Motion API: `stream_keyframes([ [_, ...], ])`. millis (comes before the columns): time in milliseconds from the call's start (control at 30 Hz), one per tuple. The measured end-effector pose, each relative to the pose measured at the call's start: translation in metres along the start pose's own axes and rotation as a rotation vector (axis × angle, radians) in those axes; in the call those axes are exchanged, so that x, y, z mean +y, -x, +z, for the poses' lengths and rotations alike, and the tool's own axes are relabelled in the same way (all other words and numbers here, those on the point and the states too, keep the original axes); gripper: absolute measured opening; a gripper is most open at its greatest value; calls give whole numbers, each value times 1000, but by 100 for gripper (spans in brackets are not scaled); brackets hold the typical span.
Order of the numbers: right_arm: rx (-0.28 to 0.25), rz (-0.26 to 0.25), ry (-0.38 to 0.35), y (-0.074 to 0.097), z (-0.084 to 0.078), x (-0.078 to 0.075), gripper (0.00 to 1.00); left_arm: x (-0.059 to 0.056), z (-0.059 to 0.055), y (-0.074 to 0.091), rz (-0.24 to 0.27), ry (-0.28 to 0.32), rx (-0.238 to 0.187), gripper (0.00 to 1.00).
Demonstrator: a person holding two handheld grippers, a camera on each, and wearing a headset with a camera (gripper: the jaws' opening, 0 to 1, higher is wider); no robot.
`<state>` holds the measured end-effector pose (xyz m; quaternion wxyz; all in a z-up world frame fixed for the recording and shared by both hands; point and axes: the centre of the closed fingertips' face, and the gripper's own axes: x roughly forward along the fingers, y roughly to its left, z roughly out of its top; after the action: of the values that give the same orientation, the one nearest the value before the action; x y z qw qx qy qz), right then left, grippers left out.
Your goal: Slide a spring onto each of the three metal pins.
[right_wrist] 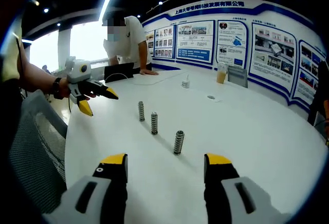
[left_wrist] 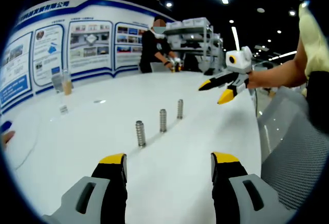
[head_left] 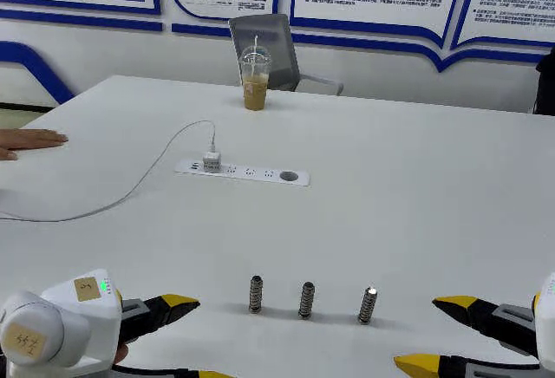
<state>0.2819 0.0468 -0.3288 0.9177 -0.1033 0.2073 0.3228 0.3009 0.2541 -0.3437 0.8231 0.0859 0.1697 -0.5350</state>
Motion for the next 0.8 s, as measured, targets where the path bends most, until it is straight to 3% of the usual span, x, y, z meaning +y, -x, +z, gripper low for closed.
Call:
stream_keyframes([
  [800,-19,-12,9,4,1,3,66,5,-1,0,12,19,-8,67],
])
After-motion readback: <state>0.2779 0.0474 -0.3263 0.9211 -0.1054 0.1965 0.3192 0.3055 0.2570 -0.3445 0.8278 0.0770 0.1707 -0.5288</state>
